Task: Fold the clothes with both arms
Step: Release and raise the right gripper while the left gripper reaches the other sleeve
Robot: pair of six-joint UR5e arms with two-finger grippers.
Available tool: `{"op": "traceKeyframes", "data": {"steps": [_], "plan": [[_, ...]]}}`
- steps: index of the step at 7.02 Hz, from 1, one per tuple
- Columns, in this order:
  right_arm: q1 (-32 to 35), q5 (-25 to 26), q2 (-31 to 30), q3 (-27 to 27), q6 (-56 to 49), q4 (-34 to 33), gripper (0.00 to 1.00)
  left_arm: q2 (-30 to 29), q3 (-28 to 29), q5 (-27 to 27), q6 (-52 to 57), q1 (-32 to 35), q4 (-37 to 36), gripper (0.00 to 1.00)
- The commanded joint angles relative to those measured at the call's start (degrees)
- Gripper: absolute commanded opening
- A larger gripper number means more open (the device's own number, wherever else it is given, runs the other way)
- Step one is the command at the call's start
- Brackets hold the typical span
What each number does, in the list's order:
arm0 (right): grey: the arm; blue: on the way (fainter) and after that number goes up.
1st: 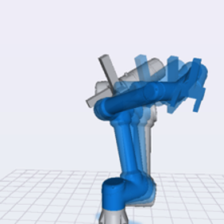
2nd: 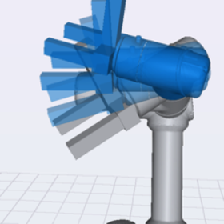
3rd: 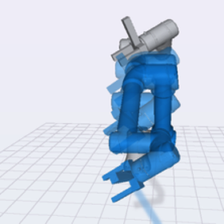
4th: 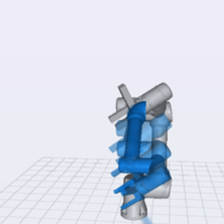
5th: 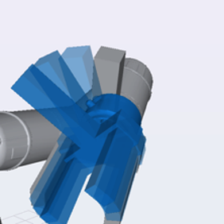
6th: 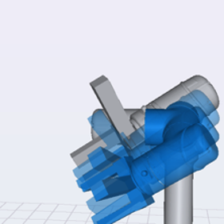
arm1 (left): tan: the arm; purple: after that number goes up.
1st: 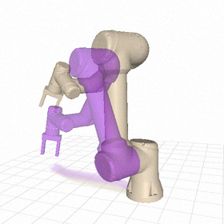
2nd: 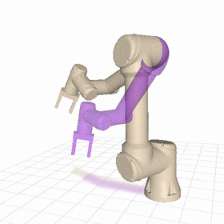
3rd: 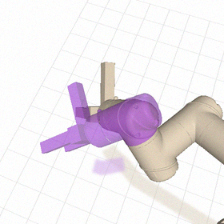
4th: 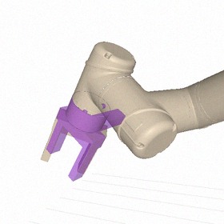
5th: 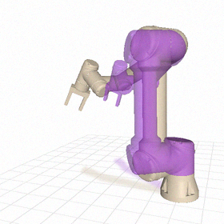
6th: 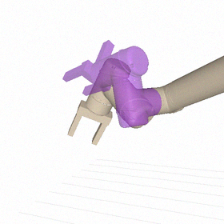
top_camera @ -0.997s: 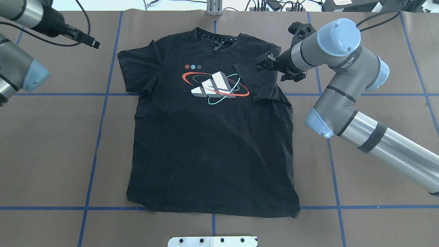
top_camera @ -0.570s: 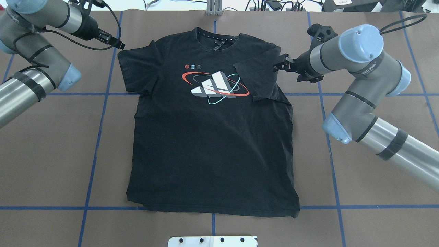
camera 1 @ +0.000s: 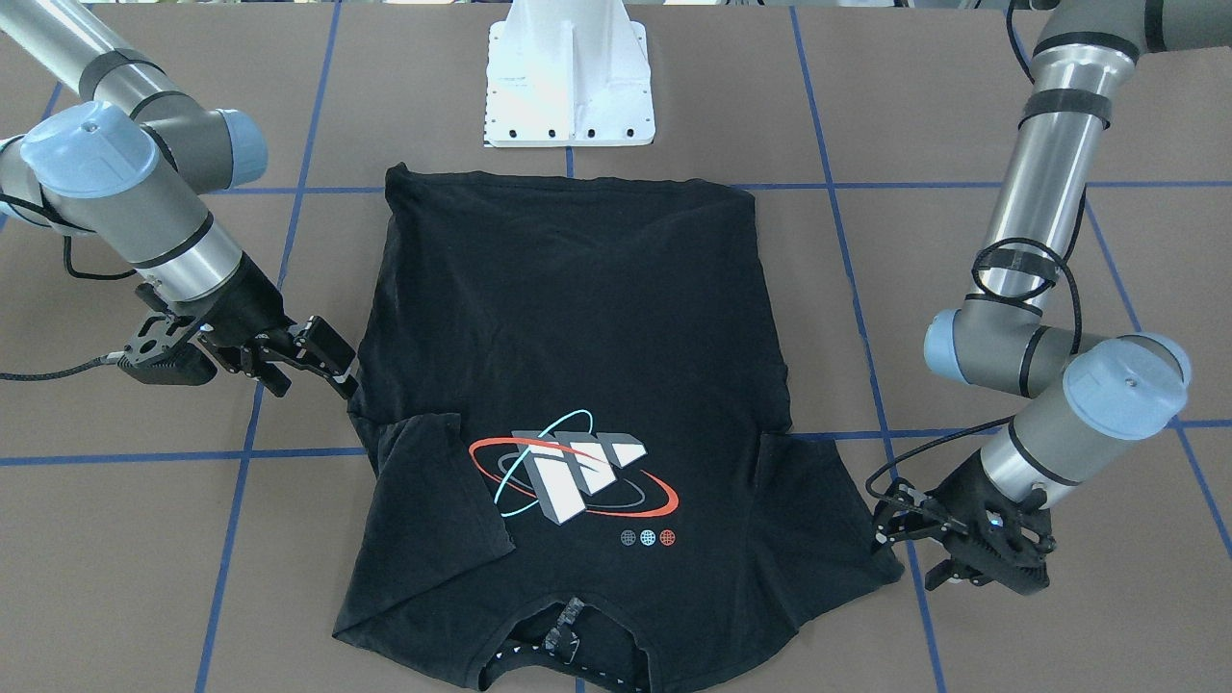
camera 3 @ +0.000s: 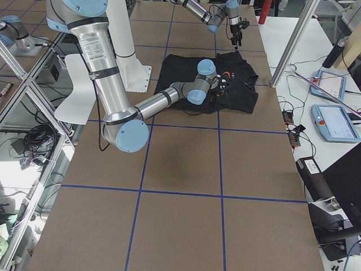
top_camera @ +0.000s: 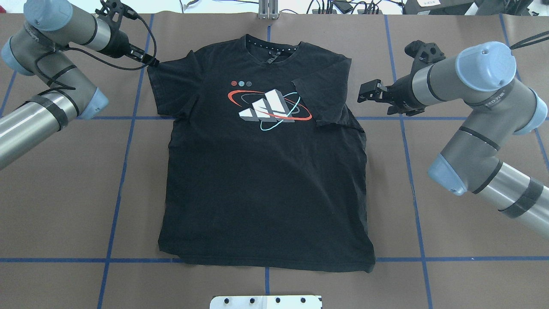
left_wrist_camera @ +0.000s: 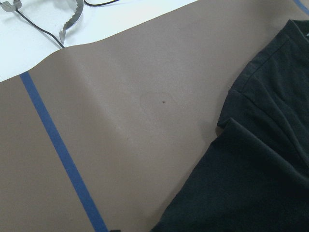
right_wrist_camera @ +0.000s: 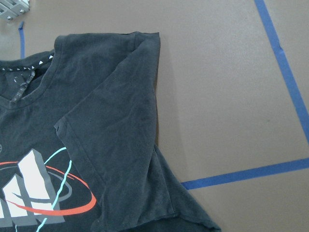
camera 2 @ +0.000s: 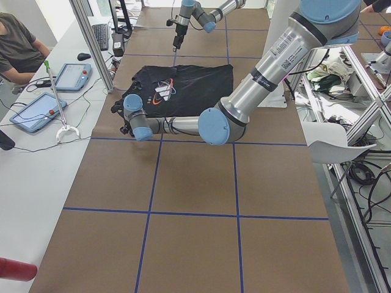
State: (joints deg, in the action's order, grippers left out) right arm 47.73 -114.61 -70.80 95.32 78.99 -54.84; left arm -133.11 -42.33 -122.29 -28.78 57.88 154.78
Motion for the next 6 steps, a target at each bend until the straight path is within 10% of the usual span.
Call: {"op": "traceKeyframes", "data": {"steps": [1,6], "plan": [[-0.1,-0.2,-0.2,0.0,0.0,0.0,1.00,-0.5,2.5,0.0,-0.5,-0.4,1.7,0.62],[-0.4,0.1,0.0,-0.3,0.0,0.0,1.00,-0.7,4.2,0.1,-0.4,-0.7,2.3,0.57]]}}
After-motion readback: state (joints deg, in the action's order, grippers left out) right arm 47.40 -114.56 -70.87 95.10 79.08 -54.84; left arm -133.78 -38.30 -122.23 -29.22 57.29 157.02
